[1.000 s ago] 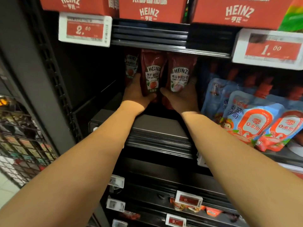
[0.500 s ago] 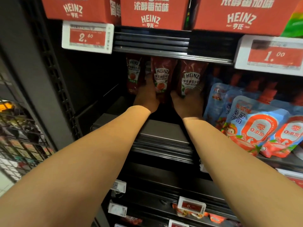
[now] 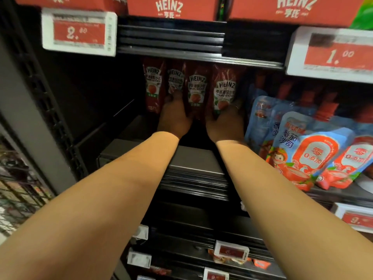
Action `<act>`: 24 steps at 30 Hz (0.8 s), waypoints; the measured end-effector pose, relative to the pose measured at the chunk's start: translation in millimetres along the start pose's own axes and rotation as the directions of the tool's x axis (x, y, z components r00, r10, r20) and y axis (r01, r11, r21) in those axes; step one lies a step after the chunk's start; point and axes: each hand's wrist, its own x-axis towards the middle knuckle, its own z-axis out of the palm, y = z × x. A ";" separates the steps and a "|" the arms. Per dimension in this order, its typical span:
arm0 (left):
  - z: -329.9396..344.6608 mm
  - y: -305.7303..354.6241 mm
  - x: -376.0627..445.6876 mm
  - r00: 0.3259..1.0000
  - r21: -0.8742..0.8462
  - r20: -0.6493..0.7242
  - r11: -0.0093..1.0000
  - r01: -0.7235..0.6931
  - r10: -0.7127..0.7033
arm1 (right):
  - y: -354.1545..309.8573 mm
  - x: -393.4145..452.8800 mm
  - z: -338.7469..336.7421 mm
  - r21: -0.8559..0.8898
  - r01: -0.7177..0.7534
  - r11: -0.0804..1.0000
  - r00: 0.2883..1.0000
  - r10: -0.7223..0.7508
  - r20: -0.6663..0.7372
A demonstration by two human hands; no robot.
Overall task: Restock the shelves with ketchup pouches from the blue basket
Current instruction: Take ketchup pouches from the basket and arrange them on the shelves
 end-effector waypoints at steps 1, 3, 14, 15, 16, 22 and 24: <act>-0.6 -0.1 -0.2 1.000 -0.036 0.002 0.999 0.015 -0.015 | -0.5 -3.9 -0.2 -0.039 0.002 0.999 1.000 -0.003 -0.013; -0.2 -0.5 -0.3 1.000 -0.053 0.004 0.999 0.009 -0.009 | -0.9 -9.4 -0.9 -0.098 0.016 0.995 0.999 -0.019 -0.038; 8.3 -6.5 2.1 0.985 0.006 0.088 0.988 -0.152 0.150 | 1.5 7.6 8.4 -0.132 -0.022 0.991 0.999 0.016 -0.045; 8.5 -7.2 2.7 0.982 0.030 0.108 0.987 -0.160 0.155 | 2.5 9.9 8.7 -0.139 -0.023 0.990 0.999 0.019 -0.033; 8.4 -7.0 3.0 0.980 0.047 0.127 0.986 -0.160 0.153 | 3.6 11.0 9.0 -0.141 -0.019 0.990 1.000 0.017 -0.021; -4.0 -7.0 2.6 0.996 0.057 -0.084 0.997 0.045 -0.040 | 4.0 5.3 7.4 -0.172 0.091 0.981 0.996 -0.088 0.023; -11.4 -9.9 0.3 0.958 0.117 -0.186 0.964 0.240 -0.216 | 1.9 1.2 6.7 -0.207 0.137 0.969 0.990 -0.125 0.068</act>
